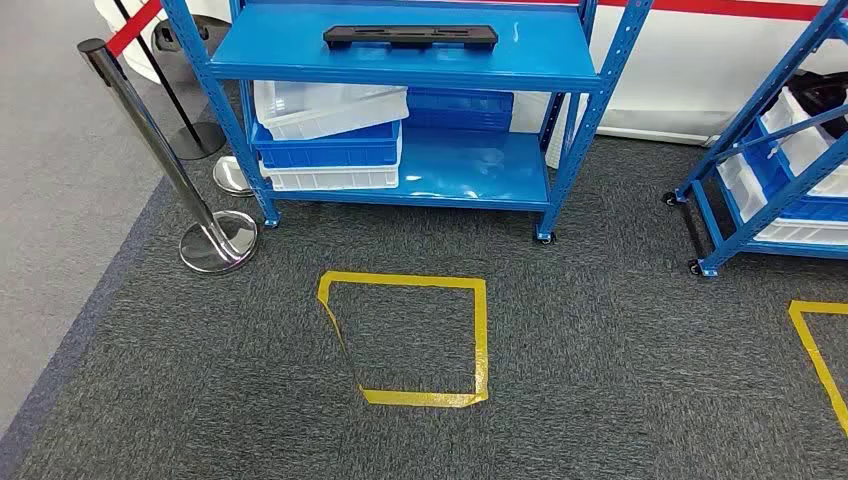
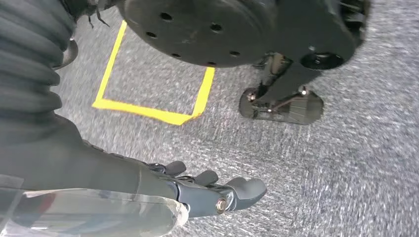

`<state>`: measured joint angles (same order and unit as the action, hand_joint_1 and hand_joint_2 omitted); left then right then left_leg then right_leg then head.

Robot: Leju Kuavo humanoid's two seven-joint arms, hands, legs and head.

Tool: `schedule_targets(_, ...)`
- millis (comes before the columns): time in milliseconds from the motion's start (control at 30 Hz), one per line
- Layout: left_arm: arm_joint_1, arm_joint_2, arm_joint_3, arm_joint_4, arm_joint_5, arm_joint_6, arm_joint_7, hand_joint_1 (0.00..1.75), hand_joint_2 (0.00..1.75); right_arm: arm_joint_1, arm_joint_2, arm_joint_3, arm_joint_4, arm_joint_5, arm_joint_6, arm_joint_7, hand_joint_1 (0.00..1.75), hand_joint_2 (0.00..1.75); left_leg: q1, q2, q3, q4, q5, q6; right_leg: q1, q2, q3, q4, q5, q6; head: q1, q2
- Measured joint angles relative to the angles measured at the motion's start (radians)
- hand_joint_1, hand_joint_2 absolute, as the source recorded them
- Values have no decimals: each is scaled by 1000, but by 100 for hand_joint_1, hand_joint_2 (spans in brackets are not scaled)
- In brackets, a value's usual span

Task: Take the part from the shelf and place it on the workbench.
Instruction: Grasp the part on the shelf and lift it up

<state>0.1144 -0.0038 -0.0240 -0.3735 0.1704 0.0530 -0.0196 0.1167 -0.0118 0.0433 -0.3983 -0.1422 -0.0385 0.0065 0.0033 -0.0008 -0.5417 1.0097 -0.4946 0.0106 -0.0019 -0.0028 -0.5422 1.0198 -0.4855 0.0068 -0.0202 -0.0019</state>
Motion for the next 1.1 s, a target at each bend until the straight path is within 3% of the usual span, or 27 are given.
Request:
schedule_targets(567,-89,-9,-32,34,432,109,-70,0,0,-94,-10,62,62,-364,-34,-41,0,0,0,0,-1,0,0,0,0,0,-1,0,0,0,0,0)
schedule_targets(867,-128,-11,-44,62,626,145,-121,0,0,-198,-55,87,62,-529,-17,-189,0,0,0,-1,0,0,1,0,0,0,1,0,0,0,0,0)
schedule_targets(1100,-149,-11,-59,84,727,152,-159,0,0,-282,-90,109,-84,-548,-19,-265,0,0,0,-2,0,0,1,1,0,-1,2,1,0,0,0,0)
